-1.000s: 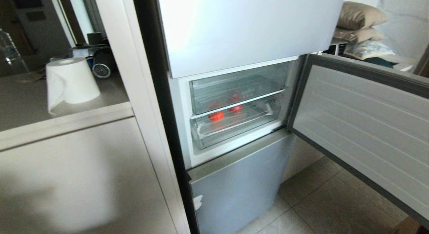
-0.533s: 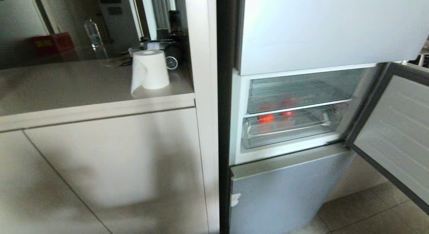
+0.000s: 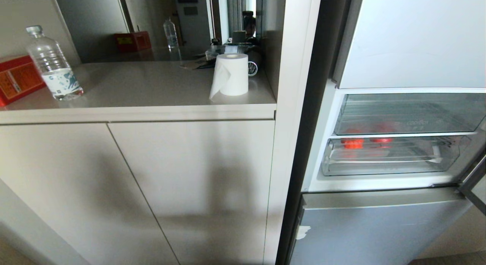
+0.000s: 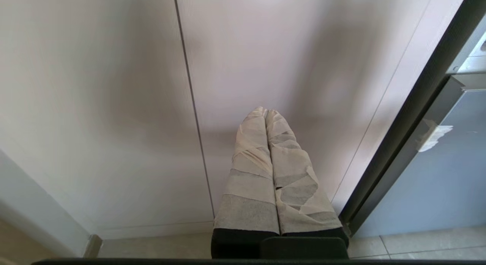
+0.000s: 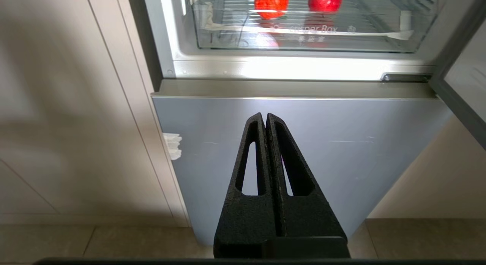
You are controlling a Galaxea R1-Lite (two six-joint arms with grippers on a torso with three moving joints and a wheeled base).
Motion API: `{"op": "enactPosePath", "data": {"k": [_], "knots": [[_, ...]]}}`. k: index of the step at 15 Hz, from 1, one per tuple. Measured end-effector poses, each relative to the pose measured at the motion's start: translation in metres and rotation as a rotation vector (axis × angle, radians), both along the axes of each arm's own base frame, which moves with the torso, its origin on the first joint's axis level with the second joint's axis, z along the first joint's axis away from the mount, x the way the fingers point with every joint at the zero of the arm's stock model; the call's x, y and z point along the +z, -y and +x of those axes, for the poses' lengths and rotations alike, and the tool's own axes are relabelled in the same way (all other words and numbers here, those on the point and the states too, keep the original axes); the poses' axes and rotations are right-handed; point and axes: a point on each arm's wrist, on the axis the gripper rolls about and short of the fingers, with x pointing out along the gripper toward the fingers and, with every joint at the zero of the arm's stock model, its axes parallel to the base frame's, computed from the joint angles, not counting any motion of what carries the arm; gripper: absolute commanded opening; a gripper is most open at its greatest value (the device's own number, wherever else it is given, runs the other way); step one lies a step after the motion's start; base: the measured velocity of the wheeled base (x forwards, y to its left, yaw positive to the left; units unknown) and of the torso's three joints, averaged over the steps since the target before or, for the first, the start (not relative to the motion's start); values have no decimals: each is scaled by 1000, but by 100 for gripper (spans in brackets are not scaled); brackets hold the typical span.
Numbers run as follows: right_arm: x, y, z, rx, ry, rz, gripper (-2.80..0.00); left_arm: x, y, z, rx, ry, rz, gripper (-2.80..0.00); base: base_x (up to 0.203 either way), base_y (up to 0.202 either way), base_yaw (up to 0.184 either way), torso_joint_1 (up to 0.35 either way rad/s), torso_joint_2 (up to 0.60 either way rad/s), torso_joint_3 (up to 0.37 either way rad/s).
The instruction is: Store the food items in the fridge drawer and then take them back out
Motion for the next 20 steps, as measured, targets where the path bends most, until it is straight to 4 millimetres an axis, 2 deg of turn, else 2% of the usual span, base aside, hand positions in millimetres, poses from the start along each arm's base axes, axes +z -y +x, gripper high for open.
{"op": "enactPosePath", "data": {"k": [6,8,10,11,13,16,17,20], "knots": [[1,0,0,6,-6,-13,-280,0,0,0,0,-1,0,-280,0,0,0,0,0,0],[19,-1,-1,34,11,1,-280,0,0,0,0,0,0,-280,0,0,0,0,0,0],[47,-2,5,78,-17,22,-280,0,0,0,0,-1,0,-280,0,0,0,0,0,0],[62,-2,13,99,-53,30,-280,0,0,0,0,0,0,-280,0,0,0,0,0,0],[87,-3,43,123,-147,42,-280,0,0,0,0,-1,0,-280,0,0,0,0,0,0],[103,-5,119,143,-289,57,-280,0,0,0,0,-1,0,-280,0,0,0,0,0,0],[100,-5,146,146,-323,61,0,0,0,0,0,0,0,-280,0,0,0,0,0,0],[77,-8,221,159,-374,65,0,0,0,0,0,-1,0,-280,0,0,0,0,0,0]]}}
